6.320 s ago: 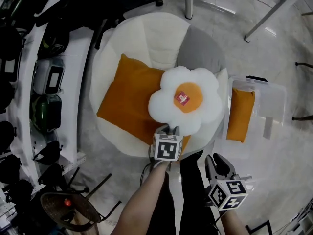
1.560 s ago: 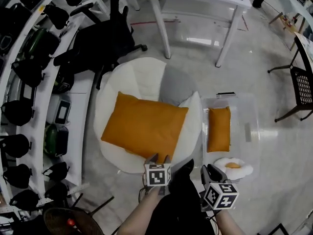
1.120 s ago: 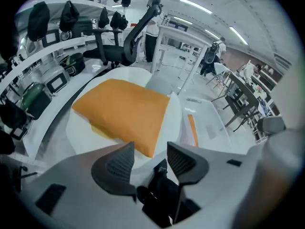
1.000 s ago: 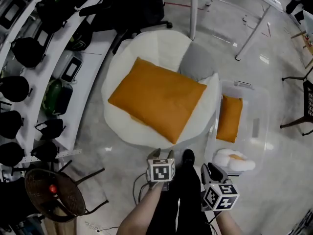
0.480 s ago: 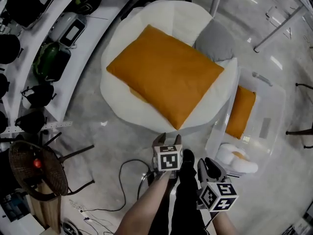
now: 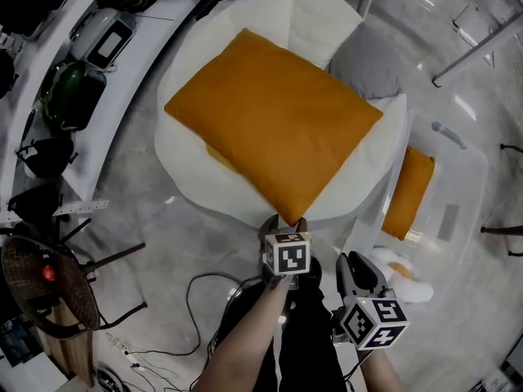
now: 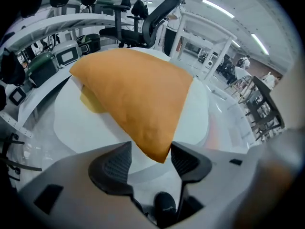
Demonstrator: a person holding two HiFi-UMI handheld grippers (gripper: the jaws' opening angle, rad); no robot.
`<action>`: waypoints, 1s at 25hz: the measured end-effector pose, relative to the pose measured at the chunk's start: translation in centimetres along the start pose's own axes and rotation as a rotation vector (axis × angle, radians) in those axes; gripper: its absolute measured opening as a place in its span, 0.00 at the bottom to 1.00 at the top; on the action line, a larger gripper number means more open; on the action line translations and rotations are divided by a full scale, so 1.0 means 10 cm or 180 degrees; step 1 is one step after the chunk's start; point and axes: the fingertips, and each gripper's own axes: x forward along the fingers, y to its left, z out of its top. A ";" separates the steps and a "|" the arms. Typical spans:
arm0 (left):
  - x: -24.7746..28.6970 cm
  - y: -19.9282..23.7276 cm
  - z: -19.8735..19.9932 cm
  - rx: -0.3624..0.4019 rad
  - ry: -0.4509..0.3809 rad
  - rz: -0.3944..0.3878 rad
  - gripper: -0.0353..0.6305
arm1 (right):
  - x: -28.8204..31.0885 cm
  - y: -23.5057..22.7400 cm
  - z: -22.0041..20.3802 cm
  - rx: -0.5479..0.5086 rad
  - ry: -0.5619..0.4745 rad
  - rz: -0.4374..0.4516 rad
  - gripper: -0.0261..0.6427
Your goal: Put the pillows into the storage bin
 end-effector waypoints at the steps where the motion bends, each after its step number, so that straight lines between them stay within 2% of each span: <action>1: 0.02 0.03 0.04 0.0014 -0.0003 0.0046 0.42 | 0.03 -0.02 0.02 0.0004 -0.0007 -0.0007 0.17; 4: 0.02 0.06 0.11 0.0116 0.0009 0.0084 0.39 | 0.08 -0.01 0.07 0.0010 0.0000 -0.0011 0.17; 8: -0.13 0.02 0.24 0.0337 -0.0005 0.0061 0.24 | 0.01 0.11 0.09 -0.0008 0.0053 0.0020 0.17; 11: -0.26 0.00 0.39 0.0473 0.0005 0.0037 0.17 | -0.09 0.21 0.10 -0.0014 0.0101 0.0040 0.17; 14: -0.44 0.03 0.52 0.0612 0.0017 0.0056 0.15 | -0.21 0.33 0.15 0.0003 0.0126 0.0038 0.17; 19: -0.90 0.21 0.69 0.0557 0.0041 0.0159 0.14 | -0.48 0.48 0.41 0.0035 0.0079 0.0027 0.17; 25: -1.52 0.18 0.87 0.0713 0.0046 0.0124 0.13 | -0.84 0.55 0.82 0.0082 -0.0074 -0.0032 0.16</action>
